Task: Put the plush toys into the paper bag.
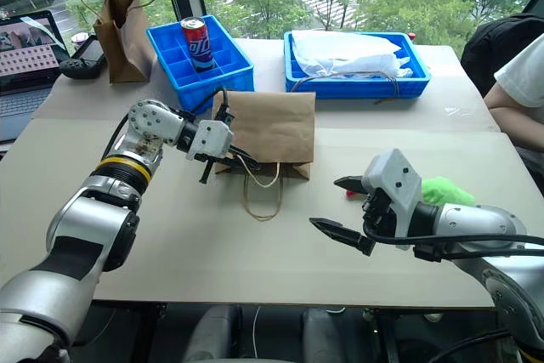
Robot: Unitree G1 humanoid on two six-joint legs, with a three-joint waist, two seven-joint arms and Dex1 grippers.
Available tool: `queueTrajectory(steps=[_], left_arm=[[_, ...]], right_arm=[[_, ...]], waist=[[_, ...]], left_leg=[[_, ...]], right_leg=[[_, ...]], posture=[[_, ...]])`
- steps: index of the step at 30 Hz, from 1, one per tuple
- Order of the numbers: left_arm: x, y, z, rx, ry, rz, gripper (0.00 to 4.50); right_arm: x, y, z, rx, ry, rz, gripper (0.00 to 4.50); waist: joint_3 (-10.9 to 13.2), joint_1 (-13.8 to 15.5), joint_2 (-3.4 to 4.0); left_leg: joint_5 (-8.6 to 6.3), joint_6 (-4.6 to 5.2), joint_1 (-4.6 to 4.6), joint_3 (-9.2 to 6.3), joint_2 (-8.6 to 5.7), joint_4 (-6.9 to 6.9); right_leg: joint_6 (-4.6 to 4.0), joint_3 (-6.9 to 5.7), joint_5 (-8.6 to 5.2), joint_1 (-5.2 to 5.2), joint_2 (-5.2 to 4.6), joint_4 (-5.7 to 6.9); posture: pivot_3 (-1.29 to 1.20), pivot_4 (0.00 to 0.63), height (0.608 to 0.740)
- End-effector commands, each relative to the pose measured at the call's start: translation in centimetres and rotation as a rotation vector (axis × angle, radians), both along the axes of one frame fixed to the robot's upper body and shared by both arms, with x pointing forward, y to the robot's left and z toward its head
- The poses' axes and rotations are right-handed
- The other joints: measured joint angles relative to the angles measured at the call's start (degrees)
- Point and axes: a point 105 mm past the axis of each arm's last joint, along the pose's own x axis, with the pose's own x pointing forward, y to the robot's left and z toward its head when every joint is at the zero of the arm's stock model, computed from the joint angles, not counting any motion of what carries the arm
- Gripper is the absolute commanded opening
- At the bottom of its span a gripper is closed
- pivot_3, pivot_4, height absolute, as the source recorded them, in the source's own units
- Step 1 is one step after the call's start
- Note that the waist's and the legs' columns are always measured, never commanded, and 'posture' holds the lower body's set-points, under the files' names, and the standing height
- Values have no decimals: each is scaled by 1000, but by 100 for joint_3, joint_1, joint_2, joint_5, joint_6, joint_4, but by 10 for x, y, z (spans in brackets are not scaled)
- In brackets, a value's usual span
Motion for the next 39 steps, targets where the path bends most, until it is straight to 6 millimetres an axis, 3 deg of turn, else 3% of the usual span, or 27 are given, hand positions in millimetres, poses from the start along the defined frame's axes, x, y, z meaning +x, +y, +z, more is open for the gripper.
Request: queueTrajectory(steps=[1,4,7,11,12,18,26,29,34,39], left_arm=[[-22,-7,11,-82,109,-15,32],[-35,-13,11,-138,188,37,32],[-50,-23,15,-194,292,86,0],[-64,-28,17,-195,336,75,0],[-64,-29,19,-206,356,83,0],[-59,-29,22,-216,383,129,0],[-57,-35,25,-252,381,159,0],[-55,-37,36,-321,436,182,0],[-55,-33,54,-420,607,228,0],[-45,-20,68,-494,732,329,0]], right_arm=[[-8,1,-6,11,15,-28,4500],[-8,4,-21,42,52,-81,4500],[0,12,-35,133,73,-168,3837],[9,25,-50,196,90,-243,2371],[13,26,-54,196,84,-269,2215],[47,41,-58,271,2,-375,86],[84,61,-64,283,-55,-406,37],[94,67,-79,245,-37,-404,37],[100,69,-108,134,-7,-368,37],[100,65,-125,61,16,-350,37]], waist=[[0,-39,0],[0,-64,0],[0,-75,0],[0,-73,1],[0,-73,2],[-1,-79,3],[-1,-65,3],[-1,-63,3],[-1,-91,3],[-1,-119,3]], left_leg=[[0,0,1,-2,0,0],[3,-3,5,-6,1,1],[12,-1,11,-10,6,12],[23,5,26,-12,14,14],[25,5,26,-11,14,14],[28,9,28,-6,13,14],[28,9,20,-4,12,13],[28,9,19,-4,11,13],[28,9,19,-5,12,13],[28,10,32,-7,15,13]], right_leg=[[0,0,0,0,0,7],[0,1,0,1,3,14],[-1,10,0,4,16,23],[4,93,-4,15,74,29],[5,108,-4,15,82,29],[4,131,-3,8,92,32],[-5,136,2,4,92,30],[-5,136,2,4,91,30],[-5,136,2,3,92,31],[-4,137,2,9,96,39]], posture=[[0,150,698],[0,150,698],[0,150,698],[0,150,698],[0,150,698],[0,150,698],[0,150,698],[0,150,698],[0,150,698],[0,150,698]])
